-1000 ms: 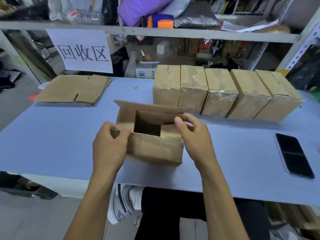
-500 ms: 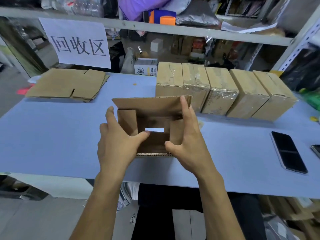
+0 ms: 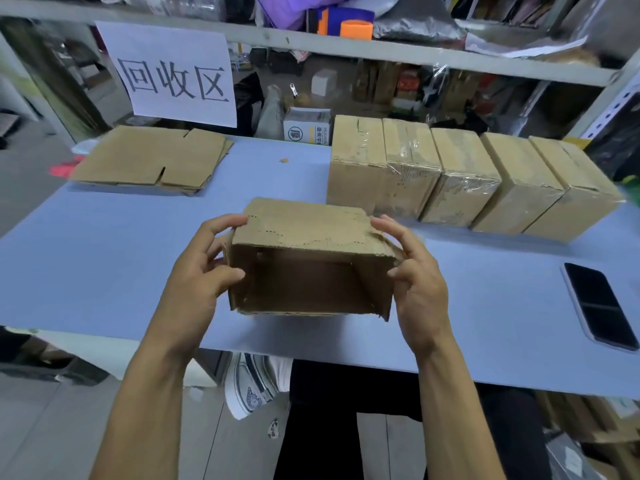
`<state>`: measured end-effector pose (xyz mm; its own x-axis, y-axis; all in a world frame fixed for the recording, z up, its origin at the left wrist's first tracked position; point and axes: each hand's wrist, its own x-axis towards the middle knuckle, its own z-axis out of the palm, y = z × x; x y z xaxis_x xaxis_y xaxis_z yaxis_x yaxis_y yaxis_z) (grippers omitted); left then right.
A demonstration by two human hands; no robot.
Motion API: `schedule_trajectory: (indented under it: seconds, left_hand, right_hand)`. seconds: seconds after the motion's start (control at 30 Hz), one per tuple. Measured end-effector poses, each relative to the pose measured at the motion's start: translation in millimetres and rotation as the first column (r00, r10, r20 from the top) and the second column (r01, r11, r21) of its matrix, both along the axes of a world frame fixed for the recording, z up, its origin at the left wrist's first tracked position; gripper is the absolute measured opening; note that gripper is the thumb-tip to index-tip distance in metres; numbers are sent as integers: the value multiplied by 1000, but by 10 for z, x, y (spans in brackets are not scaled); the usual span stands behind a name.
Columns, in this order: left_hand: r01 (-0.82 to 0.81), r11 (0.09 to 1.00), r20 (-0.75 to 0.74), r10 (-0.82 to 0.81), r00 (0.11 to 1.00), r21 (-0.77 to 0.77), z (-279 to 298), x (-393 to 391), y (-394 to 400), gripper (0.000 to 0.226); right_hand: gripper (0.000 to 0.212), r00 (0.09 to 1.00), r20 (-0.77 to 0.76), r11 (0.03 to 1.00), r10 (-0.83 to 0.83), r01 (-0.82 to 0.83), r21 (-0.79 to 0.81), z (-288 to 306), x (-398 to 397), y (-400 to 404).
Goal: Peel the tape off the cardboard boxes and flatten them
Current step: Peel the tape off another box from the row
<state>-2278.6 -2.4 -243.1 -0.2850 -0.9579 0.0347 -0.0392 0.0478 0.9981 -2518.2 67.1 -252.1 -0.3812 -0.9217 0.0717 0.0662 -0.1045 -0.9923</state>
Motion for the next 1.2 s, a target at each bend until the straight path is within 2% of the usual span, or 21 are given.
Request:
schedule_trajectory:
  seconds: [0.07,0.13,0.17,0.2,0.27,0.3,0.37,0.53,0.63,0.77,0.9,1.0,1.13,1.2]
  left_hand:
    - [-17,999,-54,19,998,36,-22,-7,9,23]
    - [-141,990,33,140,990,21,-108,-29,-12,10]
    - [-205,979,93,203,975,12,-158,-36,-27,13]
    - [-237,971,154,229,961,30,-194,-41,-38,21]
    - [-204,973,237,175,956,108,-237,-47,-37,56]
    - [-178,974,238,141,961,141,-242,-49,-25,68]
    - [-121,979,188,90,978,163,-223,-53,26,74]
    - [-93,993,36,91,995,67,-172,-15,123,91]
    - [-108,993,-106,111,988,36,-72,-13,129,71]
    - [-81,997,-128,79,989,-10,23,-12,157,59]
    - [-98,995,-200,94,975,-10,106,-37,188,55]
    - [-215,974,-236,225,945,69,122,-129,206,29]
    - [-364,926,-148,376,915,99,78,-231,207,25]
    - [-324,938,-180,343,922,126,77,-223,196,20]
  right_hand:
    - [41,998,51,1000,-25,25,4,-32,65,0]
    - [20,996,17,995,-84,83,56,-82,108,-2]
    - [22,994,-32,989,-108,111,98,-98,123,-1]
    - [34,990,-89,982,-112,124,143,-121,129,0]
    - [62,987,-132,970,-97,123,210,-141,126,5]
    - [69,988,-132,970,-81,109,217,-150,116,11]
    - [72,988,-147,982,-42,68,176,-167,79,19]
    - [76,974,-223,998,40,-28,59,-144,-21,36]
    - [58,981,-193,1000,7,-10,-16,-76,-21,71]
    - [30,994,-96,999,-41,39,-25,3,53,101]
    - [37,988,11,988,-154,154,16,104,113,89]
    - [56,974,78,977,-211,208,53,176,168,81]
    - [35,988,46,985,-149,144,94,213,204,98]
    - [34,996,46,991,-77,72,109,187,146,106]
